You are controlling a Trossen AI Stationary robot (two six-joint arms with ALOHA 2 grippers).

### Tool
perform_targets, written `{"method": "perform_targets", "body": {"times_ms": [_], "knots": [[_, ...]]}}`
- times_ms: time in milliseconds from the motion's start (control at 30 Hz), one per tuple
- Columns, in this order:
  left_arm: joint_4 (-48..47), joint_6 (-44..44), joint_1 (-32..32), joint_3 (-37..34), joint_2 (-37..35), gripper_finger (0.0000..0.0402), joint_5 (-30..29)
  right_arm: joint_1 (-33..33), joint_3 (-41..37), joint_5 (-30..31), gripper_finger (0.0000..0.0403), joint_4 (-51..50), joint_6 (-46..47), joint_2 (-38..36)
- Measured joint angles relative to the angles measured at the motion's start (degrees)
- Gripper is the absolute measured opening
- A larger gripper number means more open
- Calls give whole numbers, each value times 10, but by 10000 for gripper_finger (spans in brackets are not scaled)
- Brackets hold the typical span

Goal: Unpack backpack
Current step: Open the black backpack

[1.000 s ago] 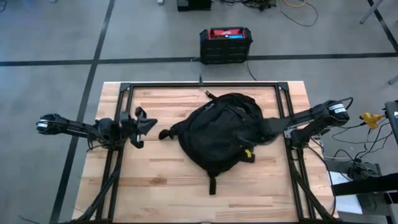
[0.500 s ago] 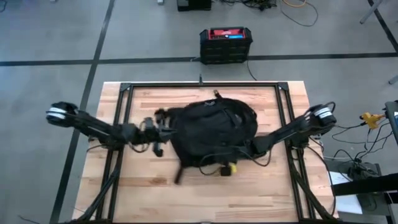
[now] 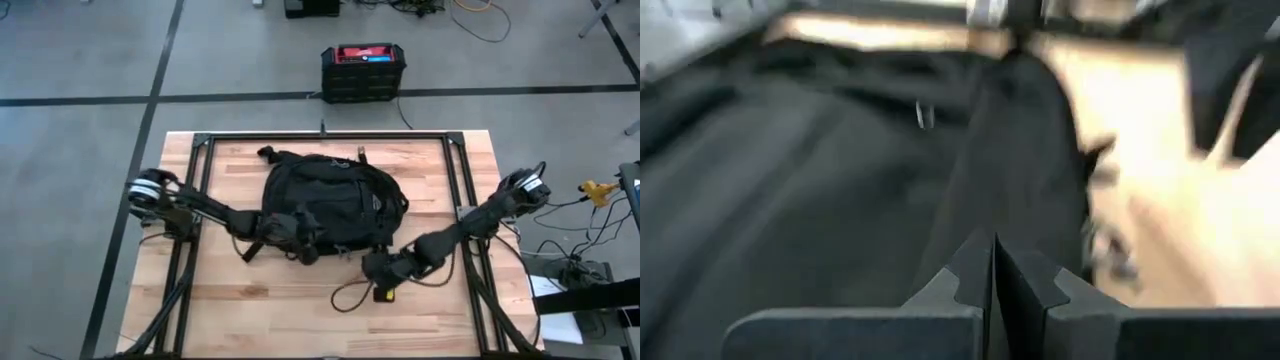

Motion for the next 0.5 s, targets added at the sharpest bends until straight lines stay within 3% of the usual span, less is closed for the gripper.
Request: {"method": "perform_targets", "body": {"times_ms": [100,267,500], "knots": [[-57,-33,0,22,39,0,-36,15,-26,65,90,76,38,28],[-64,-105,0,33,97,0,-71,13,-36,180,131,93,89,101],[-20,-165,-1,32,152,0,-100,-11,-36,197,171,210,67,186]]}}
